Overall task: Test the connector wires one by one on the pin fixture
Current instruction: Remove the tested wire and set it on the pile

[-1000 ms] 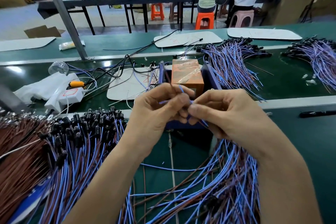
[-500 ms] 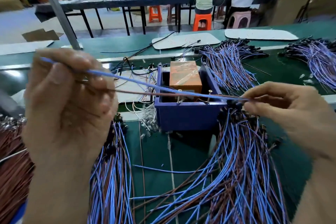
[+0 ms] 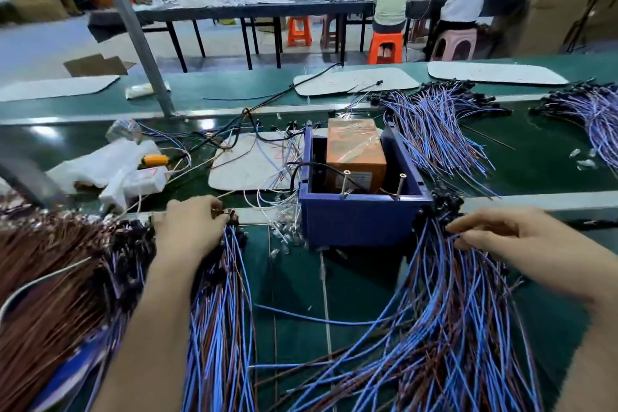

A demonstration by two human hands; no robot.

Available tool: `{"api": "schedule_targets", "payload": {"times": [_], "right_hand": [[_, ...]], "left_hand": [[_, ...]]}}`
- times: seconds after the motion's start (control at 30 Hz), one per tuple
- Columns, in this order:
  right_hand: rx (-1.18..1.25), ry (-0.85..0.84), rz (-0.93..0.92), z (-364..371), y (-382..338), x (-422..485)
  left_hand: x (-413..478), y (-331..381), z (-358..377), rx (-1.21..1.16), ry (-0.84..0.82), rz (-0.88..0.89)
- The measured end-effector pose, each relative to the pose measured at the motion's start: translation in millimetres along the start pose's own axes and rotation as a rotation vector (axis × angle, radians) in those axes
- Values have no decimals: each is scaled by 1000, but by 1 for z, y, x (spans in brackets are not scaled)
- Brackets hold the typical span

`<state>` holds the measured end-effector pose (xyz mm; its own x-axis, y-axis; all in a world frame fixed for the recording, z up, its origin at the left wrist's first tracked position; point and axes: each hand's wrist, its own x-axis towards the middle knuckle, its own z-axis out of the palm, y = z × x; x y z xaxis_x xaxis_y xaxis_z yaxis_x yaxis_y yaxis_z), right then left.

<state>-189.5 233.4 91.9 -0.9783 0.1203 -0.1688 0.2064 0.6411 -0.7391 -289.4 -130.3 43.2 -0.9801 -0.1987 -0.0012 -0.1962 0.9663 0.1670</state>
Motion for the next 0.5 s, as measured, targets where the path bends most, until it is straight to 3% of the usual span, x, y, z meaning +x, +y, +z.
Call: {"api": "schedule_targets", "payload": {"times": [0.1, 0.27, 0.4, 0.5], "right_hand": [[-38, -54, 0, 3, -4, -1], [-77, -112, -49, 11, -15, 0], [-79, -150, -96, 19, -22, 0], [-27, -196, -174, 24, -32, -1]], "left_hand": [[-3, 17, 21, 265, -45, -6], [-1, 20, 33, 275, 48, -8], [-4, 24, 21, -89, 260, 39], [-15, 36, -5, -653, 290, 233]]}}
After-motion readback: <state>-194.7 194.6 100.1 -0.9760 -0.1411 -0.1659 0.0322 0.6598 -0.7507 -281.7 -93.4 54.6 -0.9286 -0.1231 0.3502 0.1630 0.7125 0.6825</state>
